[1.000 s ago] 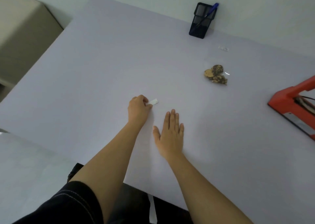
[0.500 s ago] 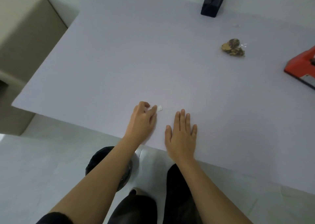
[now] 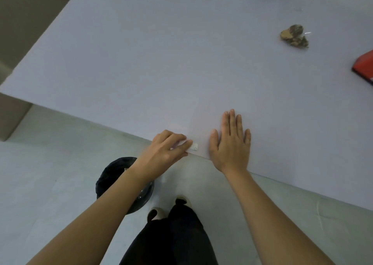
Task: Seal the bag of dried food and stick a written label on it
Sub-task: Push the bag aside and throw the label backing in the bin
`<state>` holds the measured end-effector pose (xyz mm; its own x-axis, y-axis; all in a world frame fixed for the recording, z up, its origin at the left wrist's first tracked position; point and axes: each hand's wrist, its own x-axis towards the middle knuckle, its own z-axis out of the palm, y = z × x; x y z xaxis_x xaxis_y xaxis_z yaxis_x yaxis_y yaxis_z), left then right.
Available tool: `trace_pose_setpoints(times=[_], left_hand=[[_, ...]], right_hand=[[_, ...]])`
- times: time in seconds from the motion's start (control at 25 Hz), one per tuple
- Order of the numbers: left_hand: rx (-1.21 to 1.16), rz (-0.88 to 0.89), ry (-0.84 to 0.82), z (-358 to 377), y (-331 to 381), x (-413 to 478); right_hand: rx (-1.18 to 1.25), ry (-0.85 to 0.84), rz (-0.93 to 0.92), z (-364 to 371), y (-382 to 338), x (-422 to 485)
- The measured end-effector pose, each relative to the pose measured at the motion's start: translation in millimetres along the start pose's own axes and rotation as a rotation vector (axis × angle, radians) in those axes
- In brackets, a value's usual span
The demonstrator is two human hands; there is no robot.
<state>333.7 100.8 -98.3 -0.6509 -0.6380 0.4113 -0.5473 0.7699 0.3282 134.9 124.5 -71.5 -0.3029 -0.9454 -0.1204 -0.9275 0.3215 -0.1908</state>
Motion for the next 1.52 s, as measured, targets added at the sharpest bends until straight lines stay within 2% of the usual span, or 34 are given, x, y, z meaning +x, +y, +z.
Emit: trace_pose_setpoints(times=[0.16,0.24,0.32,0.36,0.44,0.56,0.64,0.8,0.92,1.04,1.2,1.36,1.52], left_hand=[[0.011,0.018,0.047,-7,11,-13],[-0.009,-0.097,0.09,-18,17,-21],[-0.078,-0.336,0.18,-31,19,-35],[-0.12,-0.472,0.232,-36,18,-45],[-0.185,-0.74,0.328,-47,15,-69],[-0.235,-1.175,0.396,-56,6,-114],[-0.207,-1.345,0.377,-52,-4,-150],[-0.281,-1.543,0.236,-13,-34,-212],[-0.396,-1.659,0.228,33,-60,-246],[-0.374,-1.727,0.198,95,-83,-289],[-0.37,-1.742,0.074,175,-100,-337],[-0.417,-1.753,0.027,244,-121,-363],[-0.409,-1.823,-0.041,277,-135,-372]], right_hand=[[0.02,0.003,-0.01,1,2,1],[0.068,0.024,-0.011,0,1,1],[0.202,0.097,-0.017,-2,-12,-7],[0.282,0.143,-0.081,-1,-27,-15],[0.411,0.19,-0.321,7,-66,-39],[0.533,0.083,-0.676,37,-126,-80],[0.541,-0.034,-0.754,74,-149,-98],[0.381,-0.306,-0.639,170,-155,-94],[0.219,-0.424,-0.54,239,-145,-73],[0.14,-0.459,-0.373,310,-136,-58],[0.028,-0.529,-0.184,397,-113,-49],[-0.025,-0.598,-0.177,467,-88,-44],[0.037,-0.566,-0.205,493,-75,-49]])
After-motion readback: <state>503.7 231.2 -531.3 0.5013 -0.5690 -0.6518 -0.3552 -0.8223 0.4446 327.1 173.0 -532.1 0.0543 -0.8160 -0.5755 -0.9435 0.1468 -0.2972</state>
